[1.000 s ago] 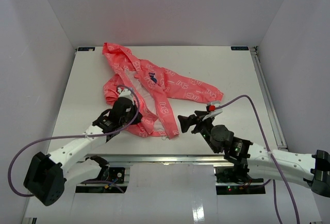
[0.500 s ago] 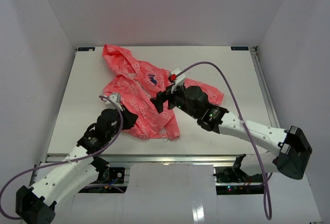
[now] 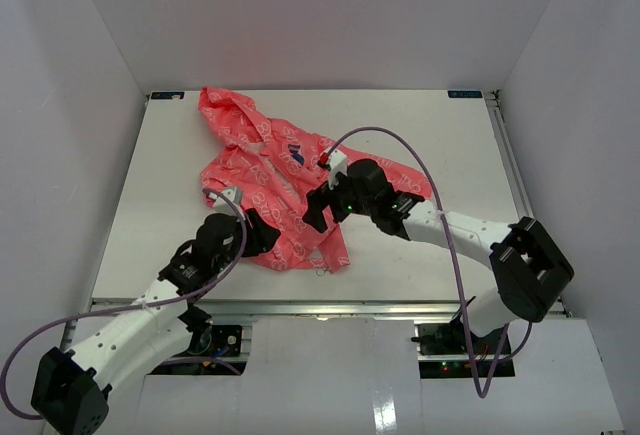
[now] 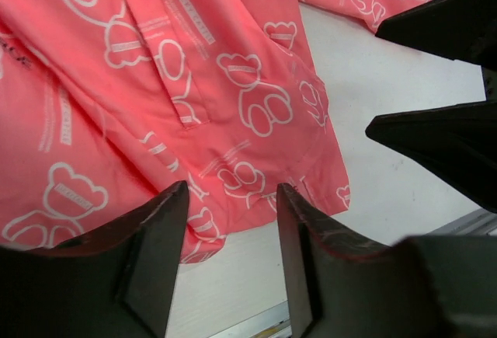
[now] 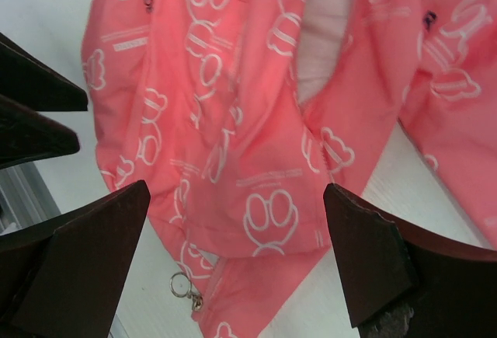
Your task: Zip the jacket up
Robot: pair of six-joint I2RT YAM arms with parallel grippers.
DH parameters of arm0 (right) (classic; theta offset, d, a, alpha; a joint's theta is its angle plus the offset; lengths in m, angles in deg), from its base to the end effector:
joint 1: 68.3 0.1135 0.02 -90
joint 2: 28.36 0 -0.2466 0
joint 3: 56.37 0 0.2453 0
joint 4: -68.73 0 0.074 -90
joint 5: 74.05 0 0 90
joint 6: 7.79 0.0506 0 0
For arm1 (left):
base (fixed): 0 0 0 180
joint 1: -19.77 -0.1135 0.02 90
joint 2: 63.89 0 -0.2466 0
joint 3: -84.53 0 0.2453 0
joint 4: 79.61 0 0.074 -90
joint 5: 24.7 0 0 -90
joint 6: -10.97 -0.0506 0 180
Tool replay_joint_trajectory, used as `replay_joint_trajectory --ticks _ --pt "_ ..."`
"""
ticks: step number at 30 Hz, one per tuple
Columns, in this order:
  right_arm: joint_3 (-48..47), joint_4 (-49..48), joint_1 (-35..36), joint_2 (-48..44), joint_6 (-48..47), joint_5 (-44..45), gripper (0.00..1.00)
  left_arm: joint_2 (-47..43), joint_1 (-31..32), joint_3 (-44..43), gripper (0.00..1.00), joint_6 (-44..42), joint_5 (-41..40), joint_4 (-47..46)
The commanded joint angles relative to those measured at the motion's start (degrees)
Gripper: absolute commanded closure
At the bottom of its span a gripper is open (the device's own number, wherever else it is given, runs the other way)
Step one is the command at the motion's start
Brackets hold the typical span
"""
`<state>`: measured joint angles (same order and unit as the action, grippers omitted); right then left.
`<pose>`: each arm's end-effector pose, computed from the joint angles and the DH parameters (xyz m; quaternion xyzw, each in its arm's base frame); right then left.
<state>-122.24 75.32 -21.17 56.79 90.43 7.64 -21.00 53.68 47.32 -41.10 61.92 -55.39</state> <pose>0.2275 0.2559 0.2241 -0.3178 0.7841 0.3003 0.4404 0.1605 -0.1043 0.1950 -0.0451 0.8642 -0.2730 0.4203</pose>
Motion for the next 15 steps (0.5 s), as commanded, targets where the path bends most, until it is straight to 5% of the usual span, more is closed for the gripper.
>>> replay_joint_trajectory --ticks 1,5,15 --pt "6.9 -4.0 -1.9 -6.7 7.1 10.4 0.00 11.2 0.7 -8.9 0.39 -1.6 2.4 -1.1" --pt "12.2 -2.9 -5.1 -14.5 11.6 25.9 0.04 17.3 4.1 -13.3 0.35 0.6 -0.6 -0.6" --pt "18.7 -3.8 -9.8 -24.8 10.8 24.8 0.02 33.7 9.3 -23.0 0.31 2.5 -4.6 -0.3"
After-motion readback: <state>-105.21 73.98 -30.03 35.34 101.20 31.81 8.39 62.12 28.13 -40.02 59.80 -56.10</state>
